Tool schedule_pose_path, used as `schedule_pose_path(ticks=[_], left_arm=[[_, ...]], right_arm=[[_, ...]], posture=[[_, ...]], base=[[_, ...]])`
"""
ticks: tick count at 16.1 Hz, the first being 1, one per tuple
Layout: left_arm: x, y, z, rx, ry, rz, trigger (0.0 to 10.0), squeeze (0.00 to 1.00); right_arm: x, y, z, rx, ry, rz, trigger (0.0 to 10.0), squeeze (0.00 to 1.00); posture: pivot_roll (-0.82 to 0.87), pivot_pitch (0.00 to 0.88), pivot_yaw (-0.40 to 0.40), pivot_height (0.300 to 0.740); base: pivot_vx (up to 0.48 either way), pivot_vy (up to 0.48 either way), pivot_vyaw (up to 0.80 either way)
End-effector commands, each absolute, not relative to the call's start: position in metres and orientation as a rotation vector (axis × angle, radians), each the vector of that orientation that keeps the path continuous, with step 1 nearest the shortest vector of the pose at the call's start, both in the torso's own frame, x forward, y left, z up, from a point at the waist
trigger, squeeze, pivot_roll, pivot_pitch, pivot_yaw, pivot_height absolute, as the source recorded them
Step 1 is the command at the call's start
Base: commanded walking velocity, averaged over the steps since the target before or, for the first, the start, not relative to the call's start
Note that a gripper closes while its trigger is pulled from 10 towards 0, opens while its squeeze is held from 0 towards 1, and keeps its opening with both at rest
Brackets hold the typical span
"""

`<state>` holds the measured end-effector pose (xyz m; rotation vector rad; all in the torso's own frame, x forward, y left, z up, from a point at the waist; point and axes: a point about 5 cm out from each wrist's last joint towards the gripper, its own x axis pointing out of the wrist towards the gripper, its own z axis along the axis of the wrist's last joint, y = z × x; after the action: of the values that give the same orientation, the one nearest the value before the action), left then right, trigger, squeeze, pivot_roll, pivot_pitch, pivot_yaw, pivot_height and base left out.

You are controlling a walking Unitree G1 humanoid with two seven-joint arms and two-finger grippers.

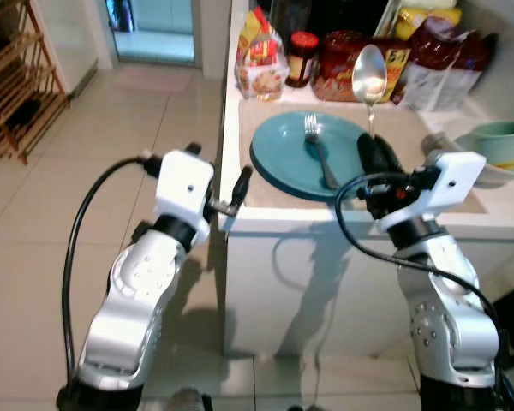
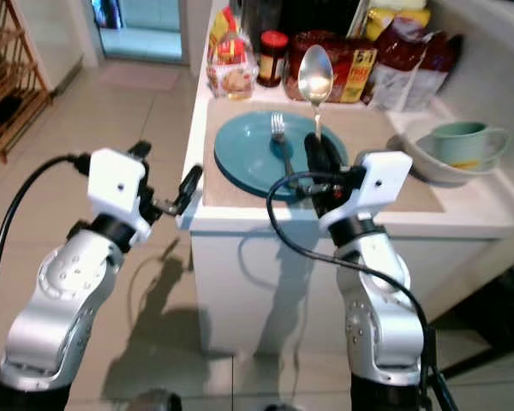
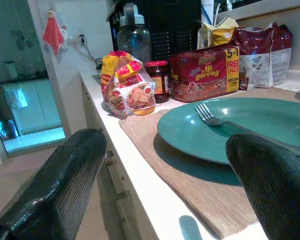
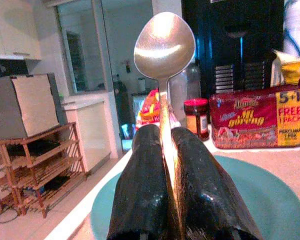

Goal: Setting the table

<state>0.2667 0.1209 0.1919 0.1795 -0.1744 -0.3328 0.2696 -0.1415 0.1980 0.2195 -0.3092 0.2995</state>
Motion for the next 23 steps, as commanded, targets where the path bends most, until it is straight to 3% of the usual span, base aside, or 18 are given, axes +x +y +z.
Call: schedule_pose_path(ticks=[1, 14, 18, 23], left_arm=[[0.266, 0.120, 0.195, 0.184, -0.195, -0.330, 10.0, 0.00], [0.243, 0.123, 0.174, 0.209, -0.114, -0.353, 10.0, 0.00], [0.259, 0.130, 0.174, 0.178, -0.117, -0.232, 10.0, 0.00], [0.274, 0.129, 0.175, 0.206, -0.113, -0.237, 10.0, 0.00]], right_arm=[[0.267, -0.145, 0.200, 0.196, -0.325, 0.279, 10.0, 0.00], [0.228, -0.151, 0.169, 0.118, -0.263, 0.354, 10.0, 0.00], [0.244, -0.144, 0.166, 0.177, -0.232, 0.340, 10.0, 0.00], [0.256, -0.148, 0.157, 0.197, -0.138, 0.241, 10.0, 0.00]], posture=[[0.12, 0.000, -0.073, 0.740], [0.10, 0.071, -0.078, 0.740], [0.11, 0.034, -0.075, 0.740], [0.09, 0.004, -0.039, 0.740]], base=[[0.000, 0.000, 0.00], [0.000, -0.364, 0.00], [0.000, -0.399, 0.00], [0.000, -0.400, 0.20]])
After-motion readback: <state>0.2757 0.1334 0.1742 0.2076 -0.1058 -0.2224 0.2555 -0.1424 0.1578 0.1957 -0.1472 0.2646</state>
